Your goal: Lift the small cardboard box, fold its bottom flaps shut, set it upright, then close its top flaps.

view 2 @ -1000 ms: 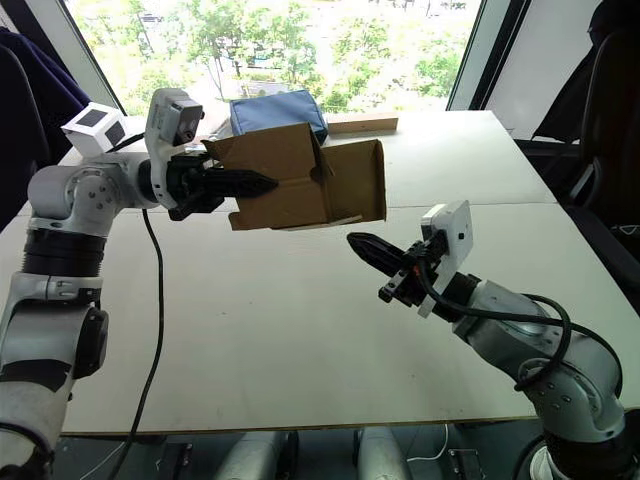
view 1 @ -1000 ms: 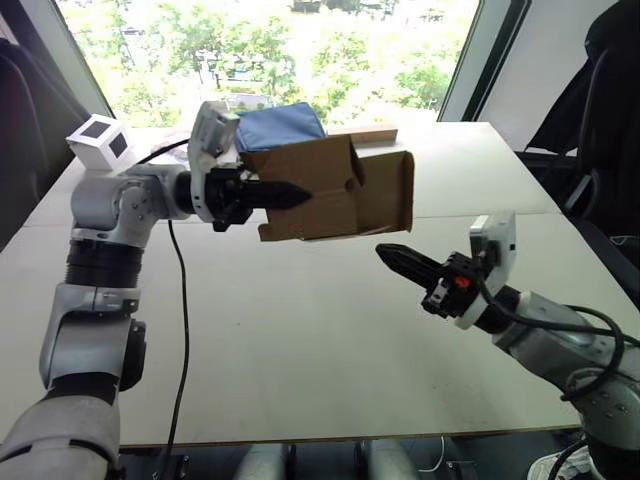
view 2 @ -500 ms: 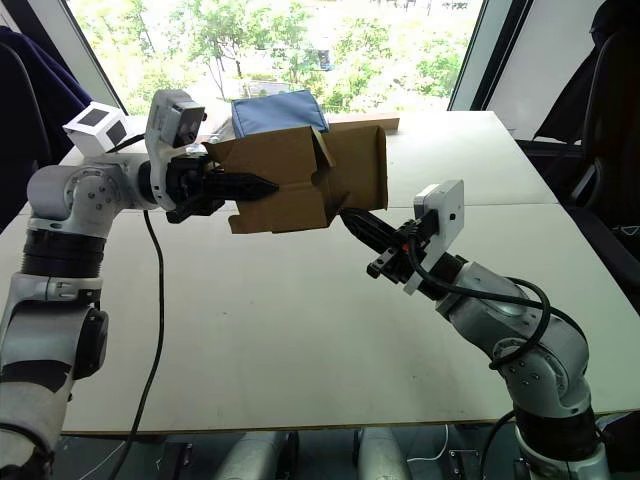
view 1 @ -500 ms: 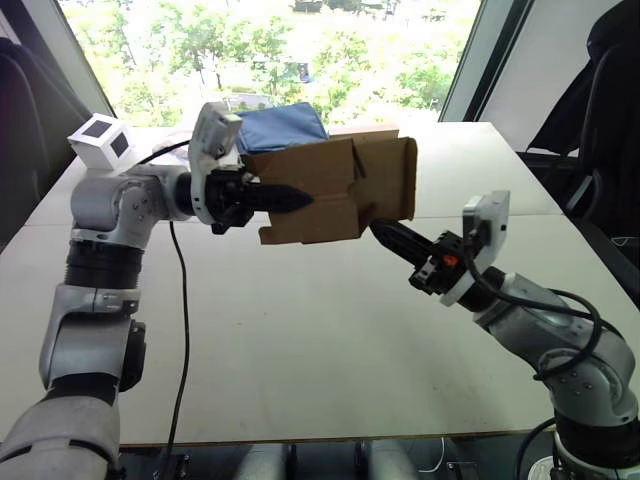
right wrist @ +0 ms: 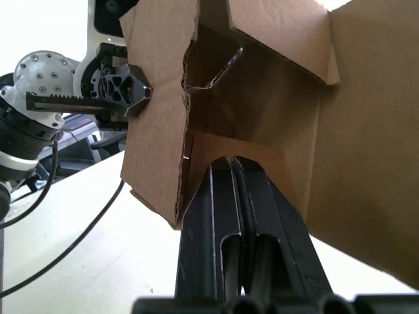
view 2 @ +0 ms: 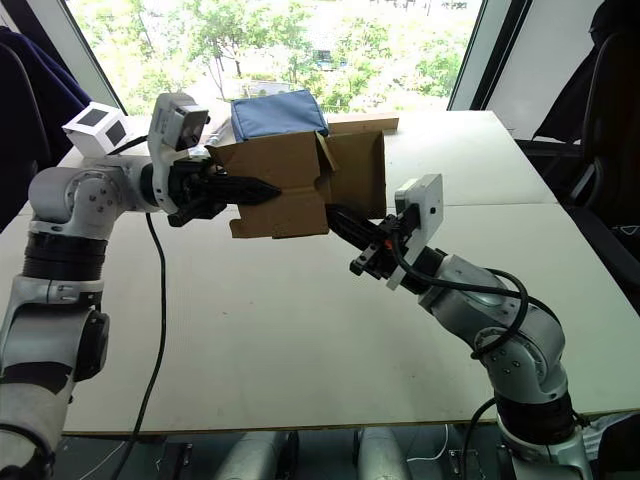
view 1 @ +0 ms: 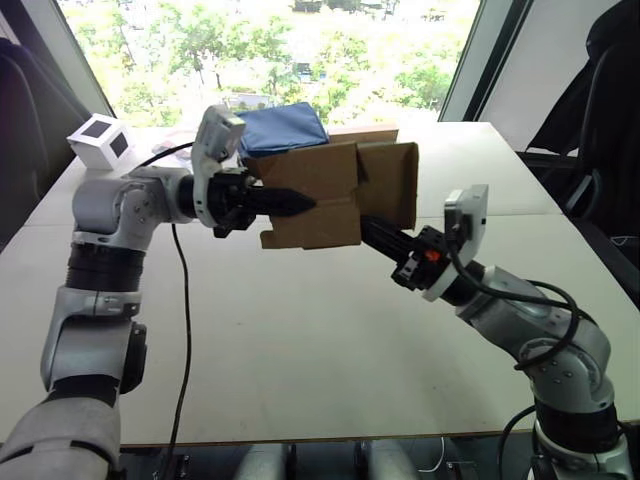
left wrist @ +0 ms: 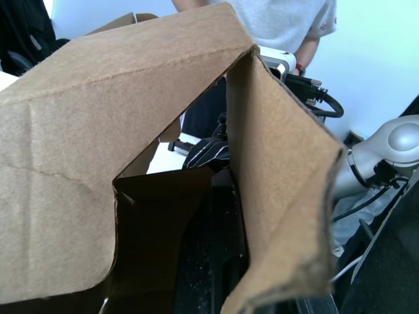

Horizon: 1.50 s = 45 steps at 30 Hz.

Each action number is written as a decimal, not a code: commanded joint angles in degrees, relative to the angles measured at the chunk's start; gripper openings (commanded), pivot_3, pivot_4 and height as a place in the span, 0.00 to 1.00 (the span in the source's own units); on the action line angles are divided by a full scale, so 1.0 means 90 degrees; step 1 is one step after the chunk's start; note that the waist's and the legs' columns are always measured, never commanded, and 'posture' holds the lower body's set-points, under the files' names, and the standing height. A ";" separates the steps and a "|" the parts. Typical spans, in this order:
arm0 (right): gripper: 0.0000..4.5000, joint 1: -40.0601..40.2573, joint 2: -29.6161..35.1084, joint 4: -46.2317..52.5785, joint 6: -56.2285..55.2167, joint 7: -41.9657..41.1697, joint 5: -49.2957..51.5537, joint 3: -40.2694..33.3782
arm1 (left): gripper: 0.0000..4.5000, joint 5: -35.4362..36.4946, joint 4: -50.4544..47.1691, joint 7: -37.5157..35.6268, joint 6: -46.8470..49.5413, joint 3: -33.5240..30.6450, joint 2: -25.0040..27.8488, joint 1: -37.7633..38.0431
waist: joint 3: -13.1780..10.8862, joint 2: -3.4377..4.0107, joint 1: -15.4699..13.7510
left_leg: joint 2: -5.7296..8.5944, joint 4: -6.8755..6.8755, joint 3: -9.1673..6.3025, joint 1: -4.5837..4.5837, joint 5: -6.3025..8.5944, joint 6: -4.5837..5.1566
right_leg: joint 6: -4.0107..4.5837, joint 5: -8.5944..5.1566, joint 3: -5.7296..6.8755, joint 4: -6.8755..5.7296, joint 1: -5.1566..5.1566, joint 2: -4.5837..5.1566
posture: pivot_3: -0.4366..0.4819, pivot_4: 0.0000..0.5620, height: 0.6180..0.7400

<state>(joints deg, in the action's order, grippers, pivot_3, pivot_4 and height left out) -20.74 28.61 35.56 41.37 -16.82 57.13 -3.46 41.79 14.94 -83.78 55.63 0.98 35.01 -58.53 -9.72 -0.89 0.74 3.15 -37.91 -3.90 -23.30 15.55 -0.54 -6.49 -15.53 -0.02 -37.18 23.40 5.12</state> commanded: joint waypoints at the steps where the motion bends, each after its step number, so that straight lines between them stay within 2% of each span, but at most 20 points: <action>1: 0.00 -0.0071 0.0077 0.0178 0.0017 -0.0078 0.0091 -0.0133 | 0.00 0.0046 -0.0144 -0.0043 -0.0140 -0.0077 0.0004 -0.0093 | 0.0000 0.0000 0.0001 | 0.0000 0.0000 0.0000 0.0000 0.0000 0.0000 | 0.0000 0.0000 0.0000 0.0000 0.0000 0.0000 | 0.48 0.27 1.00; 5: 0.00 0.0007 0.0298 0.0334 0.0117 -0.0087 0.0362 -0.0432 | 0.00 0.0020 -0.0110 -0.0067 -0.0191 -0.0071 0.0022 -0.0117 | 0.0000 0.0000 0.0000 | 0.0000 0.0000 0.0000 0.0000 0.0000 0.0000 | 0.0000 0.0000 0.0000 0.0000 0.0000 0.0000 | 0.48 0.27 1.00; 13: 0.00 0.0510 0.1400 0.0375 0.0352 -0.0106 0.2341 -0.2017 | 0.00 -0.0117 -0.0018 -0.0463 -0.0341 0.0116 0.0237 -0.0254 | 0.0000 0.0000 -0.0007 | 0.0000 0.0000 -0.0001 -0.0001 0.0001 0.0001 | 0.0000 0.0000 0.0001 0.0003 -0.0004 0.0004 | 0.48 0.27 1.00; 16: 0.00 0.0540 0.1657 -0.0157 0.0198 -0.0168 0.2401 -0.2638 | 0.00 -0.0287 0.0153 -0.0855 -0.0474 0.0322 0.0368 -0.0431 | -0.0001 -0.0001 -0.0008 | -0.0002 0.0000 0.0001 0.0000 0.0001 0.0001 | 0.0000 0.0000 0.0001 0.0004 -0.0004 0.0002 | 0.48 0.27 1.00; 20: 0.00 0.0517 0.1734 -0.0843 -0.0114 -0.0371 0.1536 -0.2665 | 0.00 -0.0169 0.0286 -0.0969 -0.0612 0.0647 0.0512 -0.0662 | -0.0001 -0.0001 -0.0004 | -0.0002 0.0000 0.0003 0.0001 0.0002 0.0003 | 0.0000 0.0000 0.0001 0.0005 -0.0006 0.0000 | 0.48 0.27 1.00; 26: 0.00 0.0282 0.1513 -0.1453 -0.0602 -0.0564 0.0010 -0.1731 | 0.00 0.0082 0.0413 -0.0969 -0.0816 0.1088 0.0688 -0.0887 | 0.0000 0.0000 0.0007 | -0.0001 0.0000 0.0006 0.0001 0.0002 0.0004 | 0.0000 0.0000 -0.0001 0.0003 -0.0004 0.0000 | 0.48 0.27 1.00; 29: 0.00 0.0097 0.1147 -0.1463 -0.0698 -0.0664 -0.0205 -0.1341 | 0.00 0.0129 0.0567 -0.0969 -0.0930 0.1220 0.0699 -0.0990 | -0.0001 0.0001 0.0019 | -0.0004 0.0000 0.0006 -0.0001 0.0002 0.0004 | 0.0000 0.0000 -0.0001 0.0001 0.0001 -0.0004 | 0.48 0.27 1.00; 39: 0.00 0.0327 -0.0156 -0.0564 -0.0658 -0.0212 0.1587 -0.1625 | 0.00 -0.0050 0.1270 -0.0969 -0.1183 0.1190 0.0497 -0.1234 | -0.0001 0.0000 -0.0015 | 0.0000 -0.0002 0.0002 -0.0003 0.0002 0.0004 | -0.0001 0.0000 0.0000 0.0003 -0.0004 0.0001 | 0.48 0.27 1.00; 45: 0.00 0.0433 -0.0775 -0.0449 -0.0762 -0.0004 0.1608 -0.1203 | 0.00 0.0018 0.1183 -0.0969 -0.1165 0.1176 0.0456 -0.1161 | -0.0001 0.0001 0.0024 | -0.0002 -0.0002 0.0001 -0.0002 0.0002 0.0004 | 0.0000 0.0000 -0.0001 0.0000 0.0000 -0.0003 | 0.48 0.27 1.00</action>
<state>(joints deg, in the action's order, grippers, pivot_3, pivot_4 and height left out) -16.06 22.81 29.46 36.00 -17.29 70.16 -14.62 41.23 26.85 -92.22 45.69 12.70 38.76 -67.72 -9.73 -0.88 0.95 3.13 -37.92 -3.89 -23.31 15.57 -0.51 -6.49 -15.53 -0.03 -37.18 23.42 5.09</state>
